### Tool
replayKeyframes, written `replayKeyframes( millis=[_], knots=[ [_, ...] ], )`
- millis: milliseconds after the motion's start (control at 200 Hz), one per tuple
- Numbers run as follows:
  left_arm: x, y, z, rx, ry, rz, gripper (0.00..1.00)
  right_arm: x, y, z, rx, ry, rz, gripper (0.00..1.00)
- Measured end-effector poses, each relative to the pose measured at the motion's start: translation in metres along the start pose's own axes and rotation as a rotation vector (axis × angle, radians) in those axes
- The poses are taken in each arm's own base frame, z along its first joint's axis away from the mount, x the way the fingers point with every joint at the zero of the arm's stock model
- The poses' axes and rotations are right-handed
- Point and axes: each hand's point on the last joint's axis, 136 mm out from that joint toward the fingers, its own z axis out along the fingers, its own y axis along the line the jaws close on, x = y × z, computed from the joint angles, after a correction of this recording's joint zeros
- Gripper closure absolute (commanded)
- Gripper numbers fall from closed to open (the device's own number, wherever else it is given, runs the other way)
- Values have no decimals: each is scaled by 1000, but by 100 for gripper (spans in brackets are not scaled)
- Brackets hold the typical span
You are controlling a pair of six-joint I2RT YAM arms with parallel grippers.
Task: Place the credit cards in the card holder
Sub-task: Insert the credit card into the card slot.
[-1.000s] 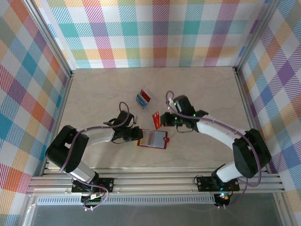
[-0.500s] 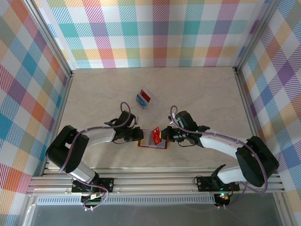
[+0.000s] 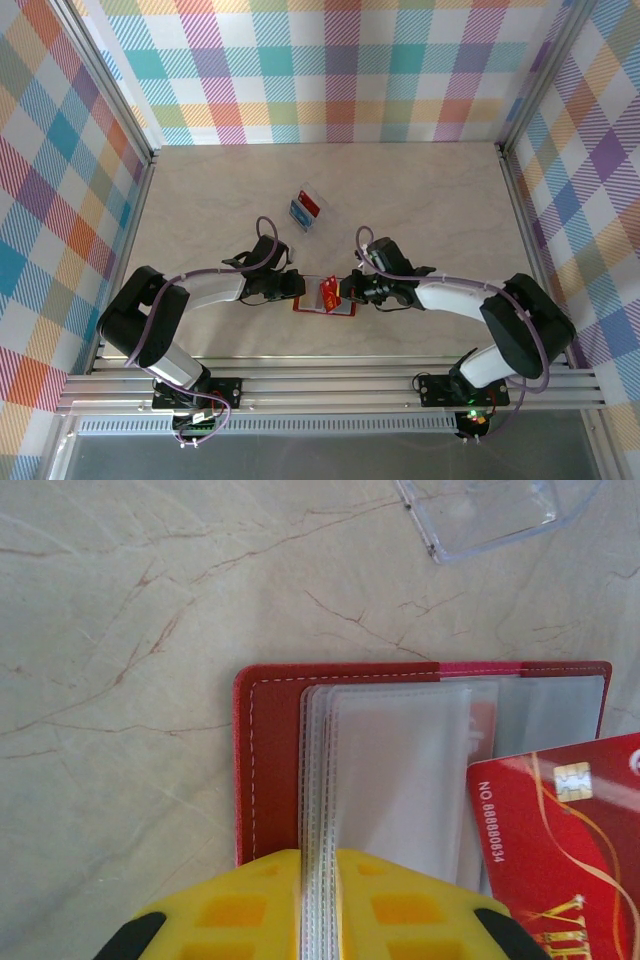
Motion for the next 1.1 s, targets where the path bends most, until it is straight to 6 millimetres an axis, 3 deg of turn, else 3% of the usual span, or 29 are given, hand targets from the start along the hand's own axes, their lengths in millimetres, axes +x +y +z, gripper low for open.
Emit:
replayKeyframes(
  millis=[535, 1100],
  knots=[
    [0, 0, 0, -8, -3, 4, 84, -5, -11, 20, 10, 8, 57, 100],
    [0, -1, 0, -11, -5, 8, 84, -13, -4, 29, -8, -45, 125, 100]
  ],
)
